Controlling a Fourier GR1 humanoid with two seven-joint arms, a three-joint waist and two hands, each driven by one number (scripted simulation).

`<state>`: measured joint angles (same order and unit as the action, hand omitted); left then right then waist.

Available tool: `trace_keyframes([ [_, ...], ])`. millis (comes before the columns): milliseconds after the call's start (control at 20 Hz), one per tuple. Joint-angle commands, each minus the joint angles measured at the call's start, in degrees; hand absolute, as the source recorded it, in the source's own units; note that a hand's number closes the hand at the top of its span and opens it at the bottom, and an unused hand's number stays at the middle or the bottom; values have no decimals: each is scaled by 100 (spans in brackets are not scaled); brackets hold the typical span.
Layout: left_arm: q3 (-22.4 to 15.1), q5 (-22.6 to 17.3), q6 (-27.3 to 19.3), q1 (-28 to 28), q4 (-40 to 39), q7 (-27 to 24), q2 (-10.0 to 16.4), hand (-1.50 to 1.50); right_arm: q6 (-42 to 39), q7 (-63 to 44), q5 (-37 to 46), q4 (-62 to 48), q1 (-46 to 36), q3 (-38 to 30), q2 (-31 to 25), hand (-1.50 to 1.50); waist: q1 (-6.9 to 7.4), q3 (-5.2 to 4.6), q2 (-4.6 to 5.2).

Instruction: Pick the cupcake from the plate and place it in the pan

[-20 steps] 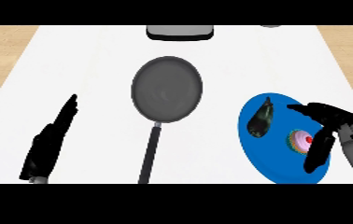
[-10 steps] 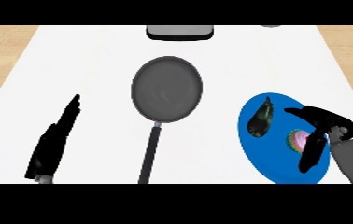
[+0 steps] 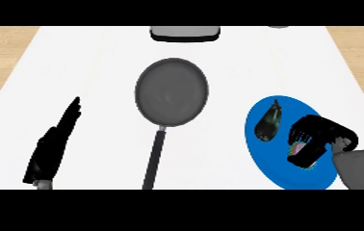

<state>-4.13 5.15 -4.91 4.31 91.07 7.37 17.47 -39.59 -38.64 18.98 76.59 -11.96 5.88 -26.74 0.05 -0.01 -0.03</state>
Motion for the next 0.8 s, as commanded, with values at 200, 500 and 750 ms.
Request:
trace_keyframes([
  [200, 103, 165, 146, 93, 399, 185, -202, 0, 122, 187, 297, 93, -86, -414, 102, 150, 16, 1, -1],
  [500, -3, 339, 37, 187, 17, -148, -274, 0, 1811, 220, 2047, 606, -83, 660, 486, 150, 50, 0, 2],
  [750, 48, 264, 87, 83, -128, -176, -306, 0, 2984, 698, 2751, 1017, -527, 534, 284, 150, 28, 0, 3],
])
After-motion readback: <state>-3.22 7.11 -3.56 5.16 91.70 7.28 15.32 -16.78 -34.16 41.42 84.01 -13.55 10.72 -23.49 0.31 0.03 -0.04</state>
